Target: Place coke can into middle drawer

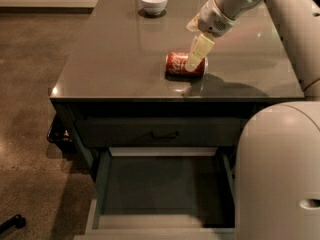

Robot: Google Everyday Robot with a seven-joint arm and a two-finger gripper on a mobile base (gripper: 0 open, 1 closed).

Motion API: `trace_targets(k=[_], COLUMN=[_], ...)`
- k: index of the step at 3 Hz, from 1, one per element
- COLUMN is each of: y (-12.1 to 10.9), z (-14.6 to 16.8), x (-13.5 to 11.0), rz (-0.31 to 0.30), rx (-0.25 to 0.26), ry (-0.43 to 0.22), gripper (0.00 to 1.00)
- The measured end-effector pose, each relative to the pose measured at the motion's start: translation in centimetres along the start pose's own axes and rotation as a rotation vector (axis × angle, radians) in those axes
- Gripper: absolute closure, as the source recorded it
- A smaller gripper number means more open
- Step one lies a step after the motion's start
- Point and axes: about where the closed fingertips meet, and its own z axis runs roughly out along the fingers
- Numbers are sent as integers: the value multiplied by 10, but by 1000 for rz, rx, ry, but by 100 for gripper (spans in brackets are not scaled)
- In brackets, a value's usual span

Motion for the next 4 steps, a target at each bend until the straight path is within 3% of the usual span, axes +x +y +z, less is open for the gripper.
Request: trace_targets(k=[2, 4], y=[4, 7], z=[32, 43], x=[25, 37], rz=[79, 109], rx=[-59, -82], ry=[10, 17], gripper=[0, 42])
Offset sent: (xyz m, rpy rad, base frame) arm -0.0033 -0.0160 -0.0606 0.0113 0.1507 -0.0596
